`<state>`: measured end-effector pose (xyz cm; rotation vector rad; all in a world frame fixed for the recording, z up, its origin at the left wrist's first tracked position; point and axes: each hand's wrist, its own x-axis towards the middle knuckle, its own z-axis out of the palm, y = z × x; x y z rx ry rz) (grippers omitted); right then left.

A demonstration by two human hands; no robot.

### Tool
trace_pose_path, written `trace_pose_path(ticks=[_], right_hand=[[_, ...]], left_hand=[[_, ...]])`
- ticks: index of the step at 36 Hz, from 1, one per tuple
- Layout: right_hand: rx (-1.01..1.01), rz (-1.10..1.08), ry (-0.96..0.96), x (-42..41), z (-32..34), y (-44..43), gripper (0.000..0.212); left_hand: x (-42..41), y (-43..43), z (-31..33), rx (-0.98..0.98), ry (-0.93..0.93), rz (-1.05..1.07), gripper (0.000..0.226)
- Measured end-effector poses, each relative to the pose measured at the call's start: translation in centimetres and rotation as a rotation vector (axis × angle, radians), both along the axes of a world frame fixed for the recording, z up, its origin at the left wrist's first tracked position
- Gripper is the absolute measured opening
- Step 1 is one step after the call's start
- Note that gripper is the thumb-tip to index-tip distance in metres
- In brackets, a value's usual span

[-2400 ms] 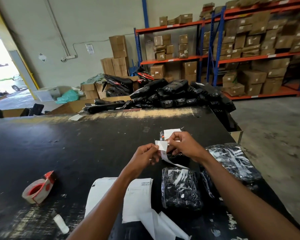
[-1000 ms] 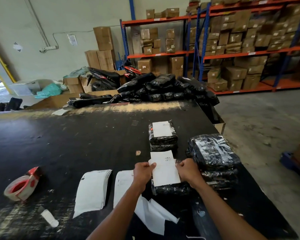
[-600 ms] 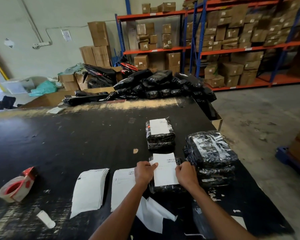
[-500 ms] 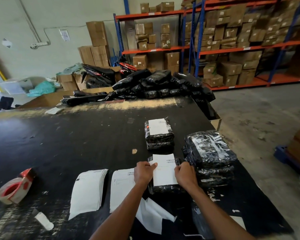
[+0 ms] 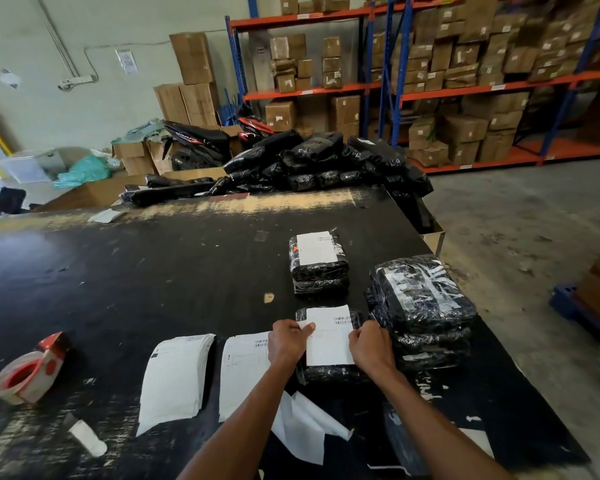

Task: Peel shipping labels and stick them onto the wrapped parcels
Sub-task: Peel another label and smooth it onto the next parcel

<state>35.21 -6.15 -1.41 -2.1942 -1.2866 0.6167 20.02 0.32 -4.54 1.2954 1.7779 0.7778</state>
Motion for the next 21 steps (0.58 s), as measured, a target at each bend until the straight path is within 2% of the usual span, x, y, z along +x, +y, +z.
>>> trace_pose_path(ticks=[5, 9, 12, 15, 18, 21], right_hand=[[-0.081, 0.073, -0.065, 0.1, 0.9, 0.1, 0.019], [-0.170, 0.174, -0.319, 0.0, 2.8, 0.4, 0.027], [-0.121, 0.271, -0.434, -0.4, 4.3, 1.4, 0.026], [-0.083, 0.426, -0.395, -1.2, 4.0, 2.9, 0.033], [-0.212, 0.589, -0.313, -1.7, 1.9, 4.1, 0.054], [-0.273, 0.631, -0.301, -1.7, 0.0, 4.6, 0.059]], left_hand=[[-0.2, 0.3, -0.3, -0.008, 0.015, -0.011, 0.030], [-0.3, 0.4, -0.4, -0.011, 0.027, -0.016, 0.033], [-0.2, 0.4, -0.4, -0.016, 0.032, -0.009, 0.034], [-0.2, 0.1, -0.1, -0.003, 0.041, -0.012, 0.040], [-0.4, 0.1, 0.0, 0.002, 0.028, -0.016, 0.044], [-0.8, 0.3, 0.0, 0.001, -0.013, -0.049, 0.041]])
